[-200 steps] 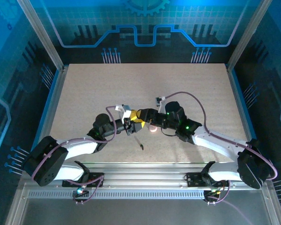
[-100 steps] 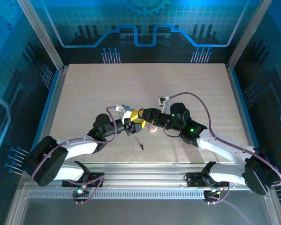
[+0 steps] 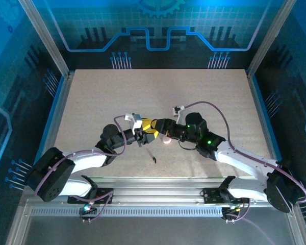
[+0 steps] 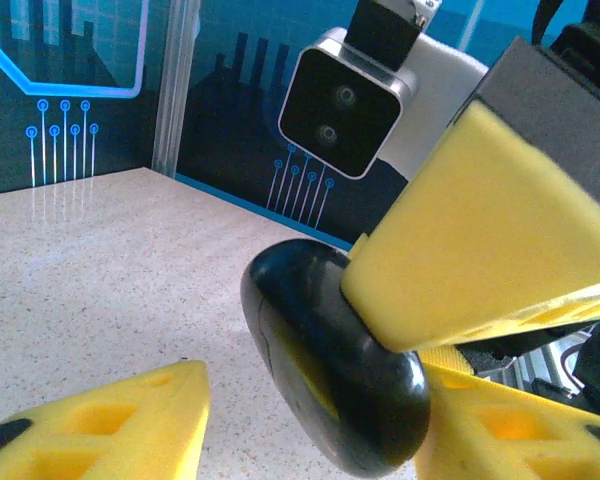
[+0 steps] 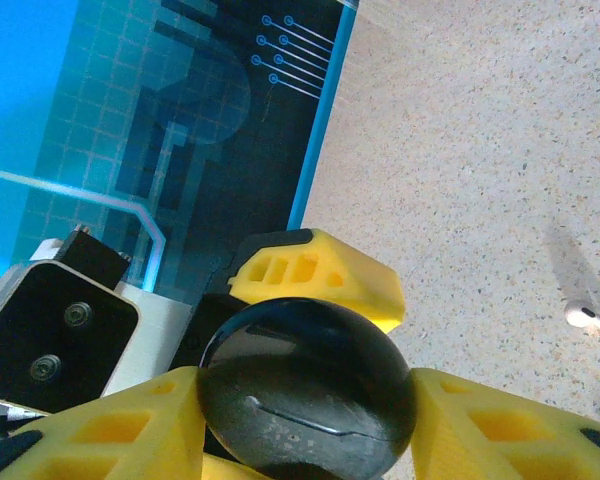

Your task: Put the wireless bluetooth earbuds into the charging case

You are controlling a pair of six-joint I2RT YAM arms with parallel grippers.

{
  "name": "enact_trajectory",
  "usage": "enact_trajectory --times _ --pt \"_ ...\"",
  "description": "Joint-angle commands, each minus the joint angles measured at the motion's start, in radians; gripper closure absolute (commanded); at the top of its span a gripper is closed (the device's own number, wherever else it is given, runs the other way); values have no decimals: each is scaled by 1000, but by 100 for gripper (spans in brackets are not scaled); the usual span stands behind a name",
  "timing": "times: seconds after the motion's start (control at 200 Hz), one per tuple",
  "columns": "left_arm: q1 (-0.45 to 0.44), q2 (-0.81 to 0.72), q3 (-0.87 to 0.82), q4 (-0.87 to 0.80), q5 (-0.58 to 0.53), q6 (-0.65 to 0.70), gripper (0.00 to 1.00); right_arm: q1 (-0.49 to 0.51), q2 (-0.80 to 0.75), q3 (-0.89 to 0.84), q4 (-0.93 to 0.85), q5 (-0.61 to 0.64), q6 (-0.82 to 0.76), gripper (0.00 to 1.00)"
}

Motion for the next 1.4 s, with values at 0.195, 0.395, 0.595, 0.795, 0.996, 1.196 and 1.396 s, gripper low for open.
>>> enact_trajectory --times 0.195,0.395,0.595,0.795,0.996,1.196,1.396 --pt "-8 -54 2 36 48 -9 67 21 -22 9 -25 36 -15 49" --pt "-7 -109 3 -53 28 22 78 29 -2 26 -31 15 -29 48" --pt "-7 -150 12 -139 14 23 85 28 -67 47 -134 57 -182 18" --pt "-7 -153 20 -127 71 -6 86 -45 -188 32 -211 -32 -489 18" --pt "-6 -153 28 -86 146 -30 87 -177 -258 65 -332 -320 -912 21" --pt "-6 -131 37 -10 235 -50 88 -225 -290 88 -481 -432 -1377 27" --pt "-6 -73 56 90 303 -89 88 -252 -151 249 -716 -562 -1554 35"
